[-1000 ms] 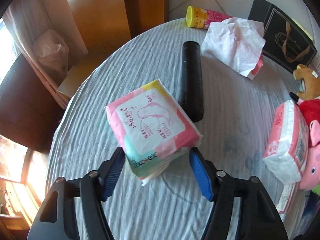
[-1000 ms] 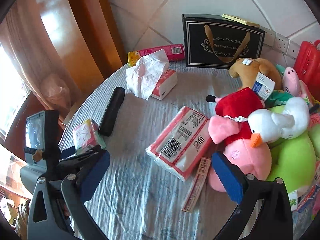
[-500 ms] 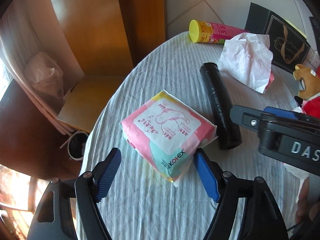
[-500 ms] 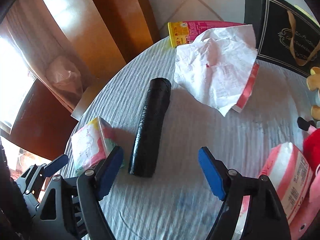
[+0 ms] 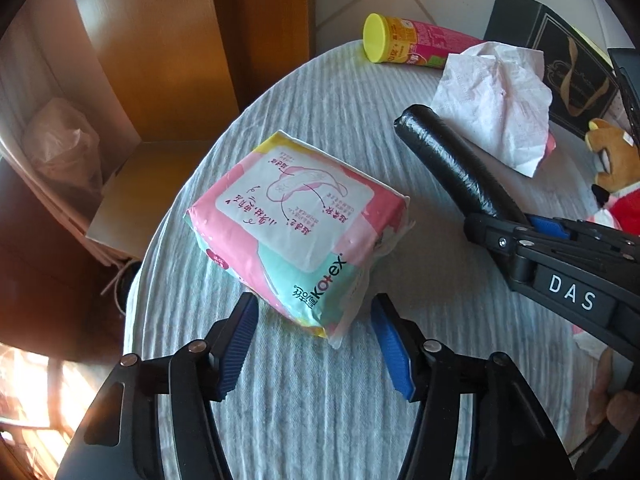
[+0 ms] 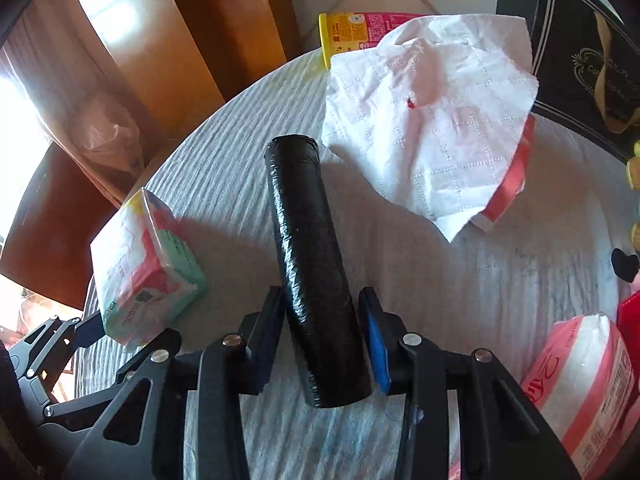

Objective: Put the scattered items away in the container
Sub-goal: 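Grasp the black rolled bag with the right tool while the left tool grasps the Kotex pack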

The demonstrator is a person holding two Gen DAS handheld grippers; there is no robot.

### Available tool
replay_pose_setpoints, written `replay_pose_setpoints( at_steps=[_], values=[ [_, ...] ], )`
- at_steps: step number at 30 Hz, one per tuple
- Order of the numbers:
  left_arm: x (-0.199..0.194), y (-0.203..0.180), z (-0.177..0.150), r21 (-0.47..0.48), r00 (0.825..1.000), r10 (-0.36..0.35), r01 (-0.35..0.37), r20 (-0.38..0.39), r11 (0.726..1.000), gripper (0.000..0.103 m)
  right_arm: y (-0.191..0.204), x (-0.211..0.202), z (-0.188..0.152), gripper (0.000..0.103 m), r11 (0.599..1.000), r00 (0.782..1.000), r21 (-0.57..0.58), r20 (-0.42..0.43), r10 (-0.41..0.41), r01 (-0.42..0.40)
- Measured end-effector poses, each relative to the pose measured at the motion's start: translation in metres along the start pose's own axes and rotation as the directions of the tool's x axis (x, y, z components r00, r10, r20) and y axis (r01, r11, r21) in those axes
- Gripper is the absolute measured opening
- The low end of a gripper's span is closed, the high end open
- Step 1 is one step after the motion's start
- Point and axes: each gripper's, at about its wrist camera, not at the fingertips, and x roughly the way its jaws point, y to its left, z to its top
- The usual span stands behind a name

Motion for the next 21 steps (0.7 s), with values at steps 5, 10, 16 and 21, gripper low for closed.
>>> replay_pose_setpoints(
  at_steps=[5,10,16,21],
  values=[
    [-0.026,0.0,-0.005,0.023,1.0,0.012,-0.012,0.001,1.0,0.076,-0.012,-0.003,-0.005,0.037,1.0,1.0,0.02,-0.004,0.003,-0.003],
    [-0.044,0.006,0.019,-0.017,0.997,0.049,-0.048,0.055,0.999,0.082,-0.015,-0.003,-0.004,0.037,1.0,1.0,0.027,-0.008,0.008,-0.008],
    [-0.002,0.01,0.042,-0.048,0.999,0.034,-0.035,-0.019,0.998,0.086,-0.014,-0.005,-0.008,0.037,0.999,1.0,0.034,-0.006,0.02,-0.02],
    [0.031,0.006,0.043,-0.162,0.996,-0.006,-0.008,-0.086,0.987,0.089,-0.011,-0.002,-0.007,0.037,0.999,1.0,0.032,0.007,0.02,-0.02]
  ],
)
